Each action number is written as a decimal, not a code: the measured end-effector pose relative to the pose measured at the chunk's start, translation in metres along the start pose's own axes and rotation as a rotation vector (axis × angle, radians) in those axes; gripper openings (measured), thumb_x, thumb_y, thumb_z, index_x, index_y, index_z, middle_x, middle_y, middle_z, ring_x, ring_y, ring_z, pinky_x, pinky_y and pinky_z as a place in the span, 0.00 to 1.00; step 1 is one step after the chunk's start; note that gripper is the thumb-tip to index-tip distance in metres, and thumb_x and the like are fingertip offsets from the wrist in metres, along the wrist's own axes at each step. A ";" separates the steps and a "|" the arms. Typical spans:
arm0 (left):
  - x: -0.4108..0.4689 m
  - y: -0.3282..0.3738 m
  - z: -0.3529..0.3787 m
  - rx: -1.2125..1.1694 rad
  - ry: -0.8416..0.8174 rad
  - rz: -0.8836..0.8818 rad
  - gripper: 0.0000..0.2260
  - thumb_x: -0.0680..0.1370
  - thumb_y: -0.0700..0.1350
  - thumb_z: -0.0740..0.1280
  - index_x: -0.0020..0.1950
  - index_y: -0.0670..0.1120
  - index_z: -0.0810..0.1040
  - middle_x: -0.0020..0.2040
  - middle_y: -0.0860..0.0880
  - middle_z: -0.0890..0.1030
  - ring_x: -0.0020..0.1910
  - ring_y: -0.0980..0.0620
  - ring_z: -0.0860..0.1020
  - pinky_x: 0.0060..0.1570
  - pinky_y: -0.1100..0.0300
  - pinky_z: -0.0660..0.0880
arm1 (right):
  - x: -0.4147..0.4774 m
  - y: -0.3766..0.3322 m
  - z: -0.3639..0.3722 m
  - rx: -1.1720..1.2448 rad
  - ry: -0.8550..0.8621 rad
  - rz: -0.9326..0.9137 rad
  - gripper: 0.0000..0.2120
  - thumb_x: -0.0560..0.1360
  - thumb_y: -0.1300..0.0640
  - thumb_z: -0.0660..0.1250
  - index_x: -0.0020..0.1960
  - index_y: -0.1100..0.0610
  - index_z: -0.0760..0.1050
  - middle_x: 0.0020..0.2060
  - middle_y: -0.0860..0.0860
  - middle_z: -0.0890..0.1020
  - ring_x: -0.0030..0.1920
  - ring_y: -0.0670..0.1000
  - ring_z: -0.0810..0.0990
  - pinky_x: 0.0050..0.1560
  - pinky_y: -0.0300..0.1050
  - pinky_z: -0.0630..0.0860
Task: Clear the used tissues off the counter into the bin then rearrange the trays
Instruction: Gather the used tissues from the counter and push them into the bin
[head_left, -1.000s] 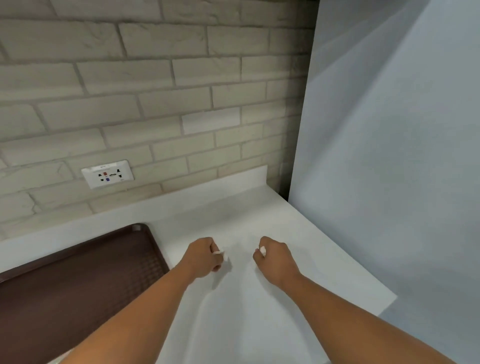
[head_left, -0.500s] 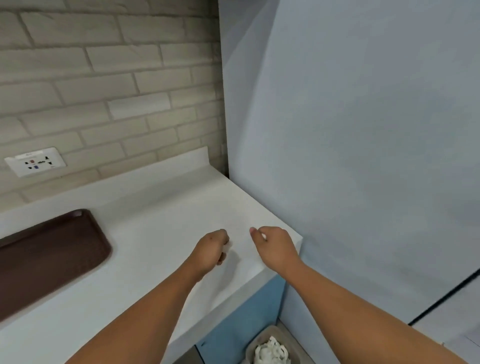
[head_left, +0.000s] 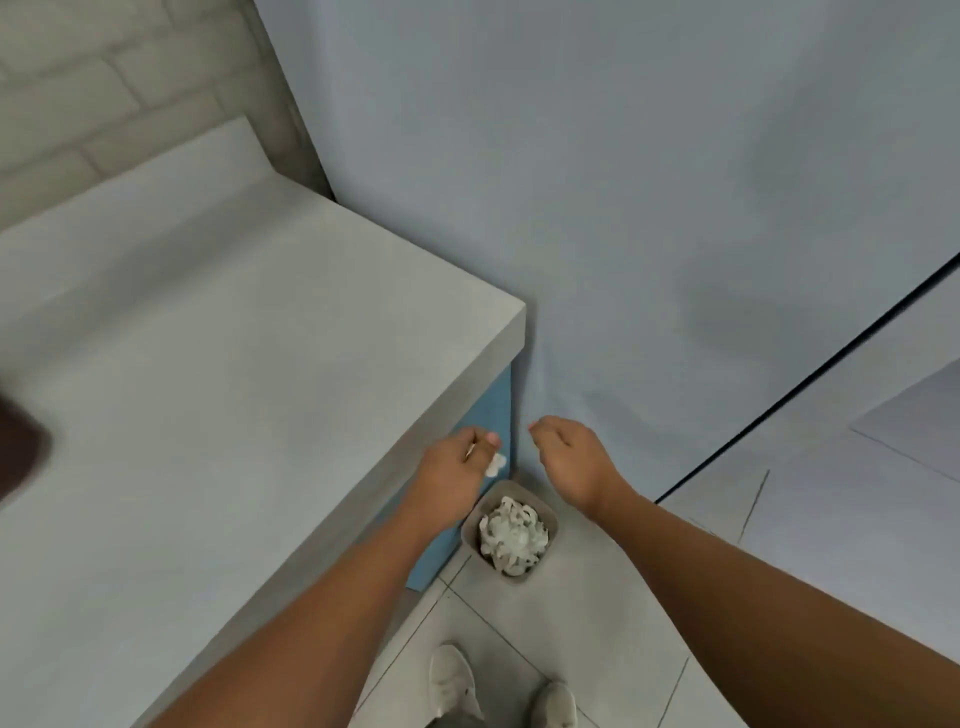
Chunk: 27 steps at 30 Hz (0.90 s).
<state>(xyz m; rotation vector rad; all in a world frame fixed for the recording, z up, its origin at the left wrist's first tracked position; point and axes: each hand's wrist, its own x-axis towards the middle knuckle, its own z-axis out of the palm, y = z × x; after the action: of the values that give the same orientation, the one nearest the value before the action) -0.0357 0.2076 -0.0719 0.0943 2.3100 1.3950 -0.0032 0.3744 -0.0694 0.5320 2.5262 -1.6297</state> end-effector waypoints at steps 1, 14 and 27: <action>0.005 -0.014 0.008 0.023 -0.012 -0.034 0.15 0.81 0.56 0.63 0.45 0.46 0.80 0.25 0.58 0.73 0.24 0.61 0.69 0.32 0.60 0.67 | 0.001 0.015 0.004 0.033 -0.021 0.047 0.17 0.78 0.52 0.56 0.30 0.52 0.65 0.29 0.46 0.71 0.33 0.48 0.68 0.40 0.47 0.66; 0.088 -0.186 0.088 0.333 -0.242 -0.229 0.03 0.79 0.41 0.62 0.49 0.48 0.70 0.44 0.50 0.74 0.38 0.54 0.71 0.32 0.63 0.65 | 0.055 0.205 0.061 -0.037 -0.099 0.433 0.13 0.80 0.60 0.52 0.44 0.62 0.72 0.32 0.51 0.70 0.35 0.52 0.68 0.37 0.42 0.65; 0.185 -0.348 0.185 0.552 -0.373 -0.352 0.12 0.81 0.41 0.58 0.61 0.40 0.76 0.56 0.42 0.77 0.52 0.41 0.77 0.40 0.60 0.71 | 0.087 0.362 0.118 -0.270 -0.062 0.370 0.13 0.79 0.56 0.62 0.35 0.52 0.70 0.32 0.51 0.75 0.36 0.54 0.72 0.35 0.43 0.64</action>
<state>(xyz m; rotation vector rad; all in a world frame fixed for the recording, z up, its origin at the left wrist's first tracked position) -0.0719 0.2421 -0.5042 0.0969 2.1878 0.4980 0.0237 0.4234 -0.4554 0.8396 2.3692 -1.1401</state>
